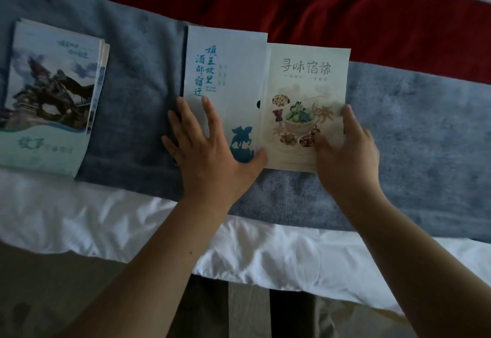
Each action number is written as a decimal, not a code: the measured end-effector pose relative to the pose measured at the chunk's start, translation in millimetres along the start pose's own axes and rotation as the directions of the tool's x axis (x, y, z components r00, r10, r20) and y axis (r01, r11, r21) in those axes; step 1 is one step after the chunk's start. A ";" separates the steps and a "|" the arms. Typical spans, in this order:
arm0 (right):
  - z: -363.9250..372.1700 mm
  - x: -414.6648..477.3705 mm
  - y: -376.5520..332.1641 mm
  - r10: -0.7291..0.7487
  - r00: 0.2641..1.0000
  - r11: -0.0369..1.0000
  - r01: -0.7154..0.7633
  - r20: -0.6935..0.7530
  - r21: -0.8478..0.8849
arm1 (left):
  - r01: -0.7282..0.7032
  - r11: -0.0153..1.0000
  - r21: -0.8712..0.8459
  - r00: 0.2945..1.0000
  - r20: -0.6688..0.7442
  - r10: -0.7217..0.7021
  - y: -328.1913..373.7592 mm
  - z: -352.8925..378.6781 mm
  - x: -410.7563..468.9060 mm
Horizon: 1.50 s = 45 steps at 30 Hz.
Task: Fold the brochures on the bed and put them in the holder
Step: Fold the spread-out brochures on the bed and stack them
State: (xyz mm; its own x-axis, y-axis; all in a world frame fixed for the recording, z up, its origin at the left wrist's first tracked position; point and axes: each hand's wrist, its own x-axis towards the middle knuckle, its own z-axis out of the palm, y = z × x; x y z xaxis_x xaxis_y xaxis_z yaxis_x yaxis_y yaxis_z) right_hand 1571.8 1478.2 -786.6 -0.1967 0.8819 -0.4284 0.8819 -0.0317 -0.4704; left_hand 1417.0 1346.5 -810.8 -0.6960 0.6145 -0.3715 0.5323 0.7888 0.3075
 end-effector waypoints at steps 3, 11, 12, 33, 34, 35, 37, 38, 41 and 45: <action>-3.2 3.6 2.6 -0.026 0.999 1.000 0.026 0.033 -0.005 | 0.004 1.000 -0.024 1.000 0.024 -0.003 2.4 -1.8 1.3; -14.3 14.4 10.6 0.034 0.994 0.934 -0.068 0.103 0.352 | -0.052 0.991 -0.124 0.994 0.089 0.063 -7.5 -8.4 -0.6; -14.4 14.7 11.3 0.046 0.992 0.910 -0.091 0.118 0.405 | -0.056 0.992 -0.116 0.993 0.093 0.067 -8.6 -8.1 -1.3; 37.7 -50.5 10.7 -0.115 0.988 0.670 0.156 -0.106 0.726 | -0.065 0.997 -0.037 0.997 0.046 0.067 -5.4 -2.1 -6.8; 39.9 -51.3 11.9 -0.108 0.990 0.658 0.142 -0.093 0.740 | -0.064 0.997 -0.032 0.997 0.036 0.065 -5.0 -1.2 -6.5; 40.8 -51.3 12.9 -0.101 0.991 0.651 0.133 -0.088 0.748 | -0.063 0.998 -0.023 0.998 0.030 0.064 -4.4 -0.1 -6.2; 40.3 -50.4 14.4 -0.099 0.988 0.637 0.152 -0.114 0.755 | -0.061 0.998 0.009 0.998 0.031 0.061 -3.8 1.7 -5.6; 39.9 -50.1 15.0 -0.105 0.985 0.627 0.174 -0.139 0.759 | -0.062 0.998 0.027 0.997 0.037 0.061 -3.7 2.4 -4.9; 39.9 -47.6 18.2 -0.132 0.976 0.618 0.218 -0.173 0.756 | -0.062 0.997 0.039 0.997 0.042 0.060 -3.3 2.8 -3.4; 39.1 -39.6 20.3 -0.105 0.991 0.711 0.131 -0.080 0.691 | -0.071 0.997 0.041 0.997 0.033 0.070 -4.1 3.6 -4.6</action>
State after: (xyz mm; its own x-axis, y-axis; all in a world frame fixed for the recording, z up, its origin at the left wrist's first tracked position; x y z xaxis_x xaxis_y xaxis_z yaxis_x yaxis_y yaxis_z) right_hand 1580.7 1424.2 -809.3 -0.2536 0.9152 -0.3131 0.3050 -0.2315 -0.9238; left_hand 1419.7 1340.5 -813.5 -0.6409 0.6681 -0.3779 0.5998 0.7431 0.2966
